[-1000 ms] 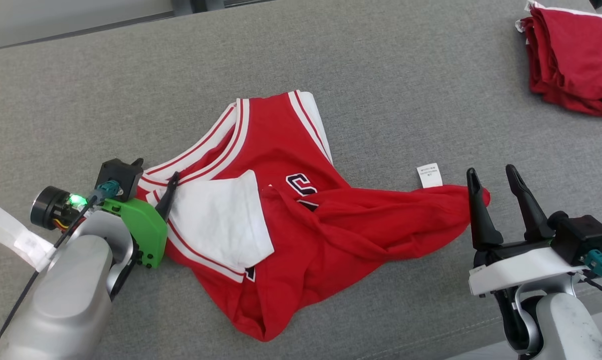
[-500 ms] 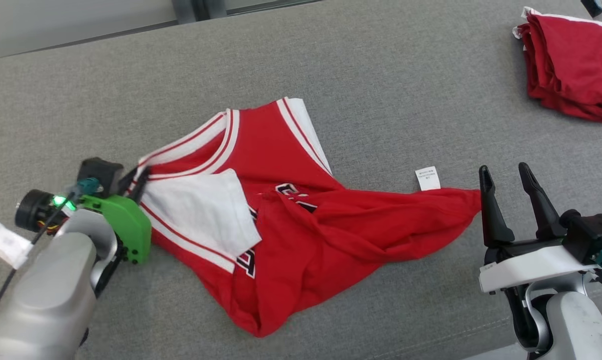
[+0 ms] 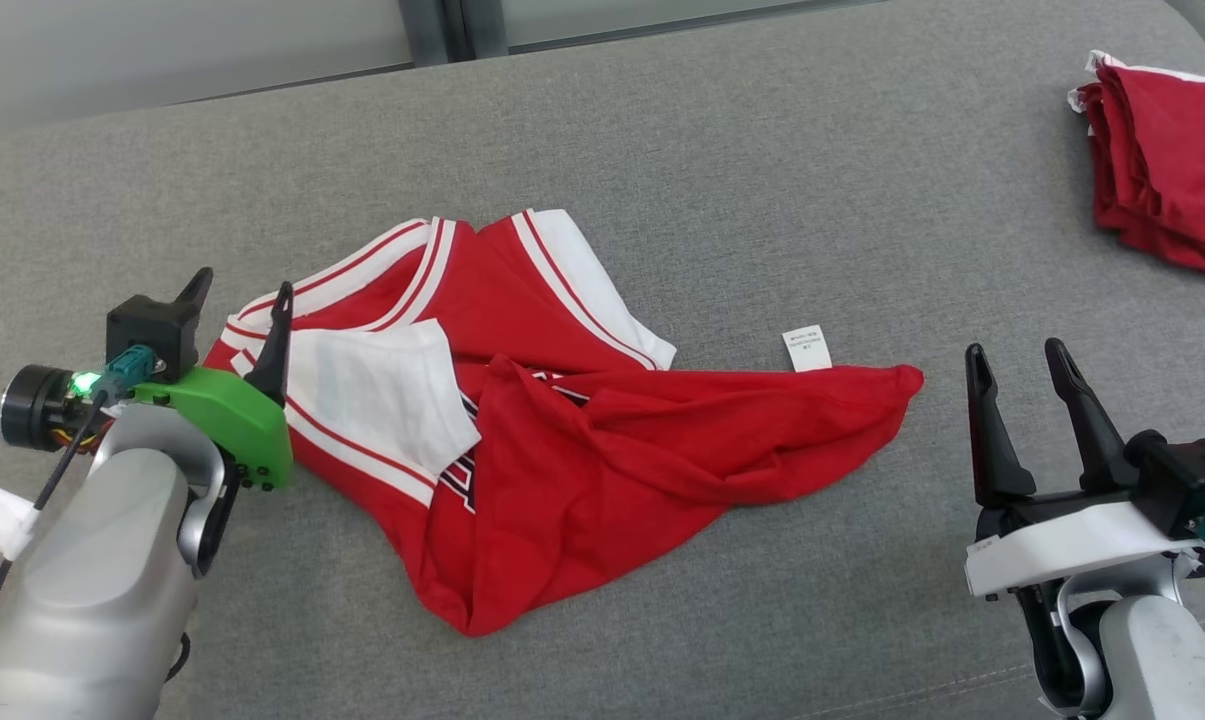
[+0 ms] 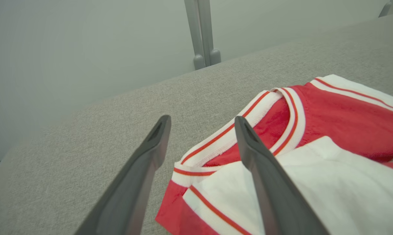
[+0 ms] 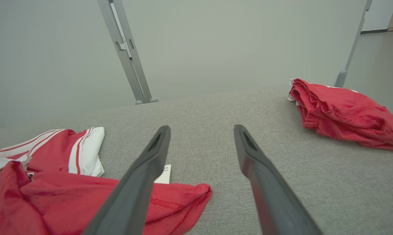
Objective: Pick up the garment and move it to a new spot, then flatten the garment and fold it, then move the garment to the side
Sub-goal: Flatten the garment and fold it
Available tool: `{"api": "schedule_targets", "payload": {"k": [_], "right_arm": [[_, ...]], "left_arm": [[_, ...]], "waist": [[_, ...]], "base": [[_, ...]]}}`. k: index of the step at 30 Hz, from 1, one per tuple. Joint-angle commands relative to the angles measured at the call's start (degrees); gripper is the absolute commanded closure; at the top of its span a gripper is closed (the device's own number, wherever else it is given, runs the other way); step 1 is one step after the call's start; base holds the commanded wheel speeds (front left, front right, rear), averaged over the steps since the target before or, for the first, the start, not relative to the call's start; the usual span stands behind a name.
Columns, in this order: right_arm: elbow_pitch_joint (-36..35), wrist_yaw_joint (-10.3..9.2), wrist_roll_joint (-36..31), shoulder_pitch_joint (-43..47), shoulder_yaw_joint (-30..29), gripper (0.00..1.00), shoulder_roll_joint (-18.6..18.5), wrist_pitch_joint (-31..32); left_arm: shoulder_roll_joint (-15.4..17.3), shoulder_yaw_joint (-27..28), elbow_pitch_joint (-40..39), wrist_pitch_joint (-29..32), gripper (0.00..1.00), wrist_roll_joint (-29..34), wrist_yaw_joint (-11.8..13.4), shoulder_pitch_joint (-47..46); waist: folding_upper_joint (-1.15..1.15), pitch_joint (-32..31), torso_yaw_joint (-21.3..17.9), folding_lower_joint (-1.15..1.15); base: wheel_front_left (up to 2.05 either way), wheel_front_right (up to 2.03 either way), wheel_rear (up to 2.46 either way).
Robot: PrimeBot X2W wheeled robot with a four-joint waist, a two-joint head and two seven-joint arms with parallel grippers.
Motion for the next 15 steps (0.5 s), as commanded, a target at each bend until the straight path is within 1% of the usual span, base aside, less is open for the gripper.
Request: {"api": "schedule_targets", "payload": {"k": [1,7,12,15], "right_arm": [[0.0,-0.07,-0.3,0.6,-0.1,0.00,0.1,0.1],[0.0,-0.07,-0.2,0.5,0.1,0.00,0.2,0.2],[0.4,-0.07,0.1,0.3,0.5,0.00,0.3,0.4],[0.5,-0.07,0.2,0.3,0.2,0.00,0.4,0.1]], "left_arm": [[-0.7,0.3,-1.2,-0.4,0.00,0.4,0.3,0.1],[-3.9,-2.7,-5.2,-0.3,0.00,2.9,-1.7,-0.4],[-6.0,-6.4,-4.0,2.7,0.00,3.8,-3.2,-0.3],[-6.6,-7.8,-3.0,3.8,0.00,3.5,-3.9,0.3]], "waist": [[0.00,-0.1,0.4,0.00],[0.00,0.1,0.4,0.00],[0.00,0.4,-0.6,0.00],[0.00,0.5,-1.3,0.00]], "base": [[0.00,0.00,0.00],[0.00,0.00,0.00],[0.00,0.00,0.00],[0.00,0.00,0.00]]}}
